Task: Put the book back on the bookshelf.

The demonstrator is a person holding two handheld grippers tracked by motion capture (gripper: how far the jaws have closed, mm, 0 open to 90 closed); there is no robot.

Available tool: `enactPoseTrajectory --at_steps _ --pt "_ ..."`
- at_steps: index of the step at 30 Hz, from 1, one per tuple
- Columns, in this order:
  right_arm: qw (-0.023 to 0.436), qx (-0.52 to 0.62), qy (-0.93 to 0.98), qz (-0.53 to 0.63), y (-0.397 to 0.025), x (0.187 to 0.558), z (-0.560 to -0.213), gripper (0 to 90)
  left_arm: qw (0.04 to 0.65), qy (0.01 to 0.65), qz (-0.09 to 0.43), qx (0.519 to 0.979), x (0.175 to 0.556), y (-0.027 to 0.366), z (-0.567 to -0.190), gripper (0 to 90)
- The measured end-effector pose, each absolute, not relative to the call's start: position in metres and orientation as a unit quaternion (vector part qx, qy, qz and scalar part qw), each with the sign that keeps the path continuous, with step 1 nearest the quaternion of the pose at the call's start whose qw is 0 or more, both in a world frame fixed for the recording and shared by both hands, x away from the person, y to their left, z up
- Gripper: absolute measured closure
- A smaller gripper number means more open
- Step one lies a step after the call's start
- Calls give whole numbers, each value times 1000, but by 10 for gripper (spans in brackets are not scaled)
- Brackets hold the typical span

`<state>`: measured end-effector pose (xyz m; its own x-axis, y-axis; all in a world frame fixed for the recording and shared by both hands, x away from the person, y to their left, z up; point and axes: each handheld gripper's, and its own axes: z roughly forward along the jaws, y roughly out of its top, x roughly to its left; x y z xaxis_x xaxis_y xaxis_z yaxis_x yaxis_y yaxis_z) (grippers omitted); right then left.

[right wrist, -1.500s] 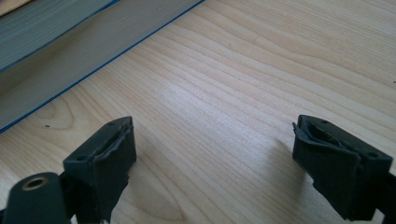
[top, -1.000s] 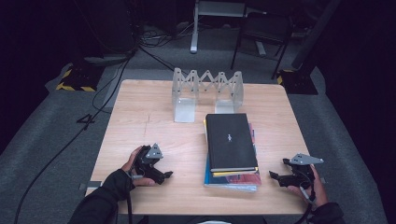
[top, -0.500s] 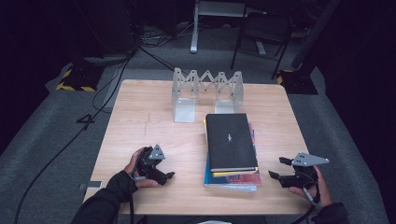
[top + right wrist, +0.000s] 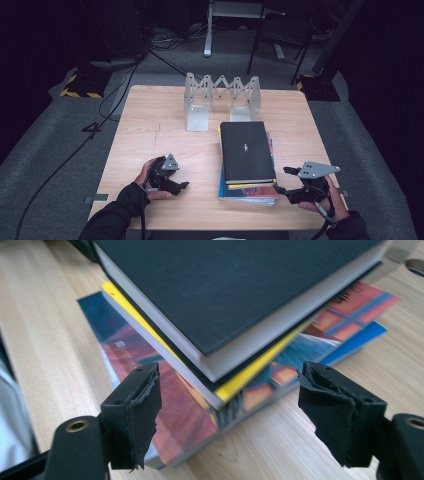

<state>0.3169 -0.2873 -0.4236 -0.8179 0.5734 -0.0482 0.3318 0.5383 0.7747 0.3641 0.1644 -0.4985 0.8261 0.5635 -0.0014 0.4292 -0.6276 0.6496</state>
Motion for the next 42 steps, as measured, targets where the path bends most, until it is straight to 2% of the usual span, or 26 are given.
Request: enactPoseTrajectory --at_steps 12,17,22,27,28,31,33,37,42 --pt "141 263 856 422 -285 323 -412 253 336 246 105 903 374 127 -492 200" --pt "142 270 849 431 -276 336 -398 261 344 242 104 902 381 114 -487 199" --pt "132 278 858 411 -266 350 -402 241 356 235 111 898 388 107 -479 199" --pt "105 288 859 409 -262 358 -408 188 368 231 118 893 395 100 -472 199" --pt "97 290 860 408 -262 362 -410 138 373 231 119 891 398 97 -469 199" --pt "77 293 857 417 -263 369 -413 130 380 231 130 886 400 94 -468 199" --pt "58 297 854 424 -262 376 -418 68 381 231 130 886 406 90 -466 199" --pt "26 292 854 430 -258 388 -423 48 390 238 137 879 417 85 -463 200" --pt "19 296 852 432 -252 395 -426 2 390 246 144 876 432 80 -464 209"
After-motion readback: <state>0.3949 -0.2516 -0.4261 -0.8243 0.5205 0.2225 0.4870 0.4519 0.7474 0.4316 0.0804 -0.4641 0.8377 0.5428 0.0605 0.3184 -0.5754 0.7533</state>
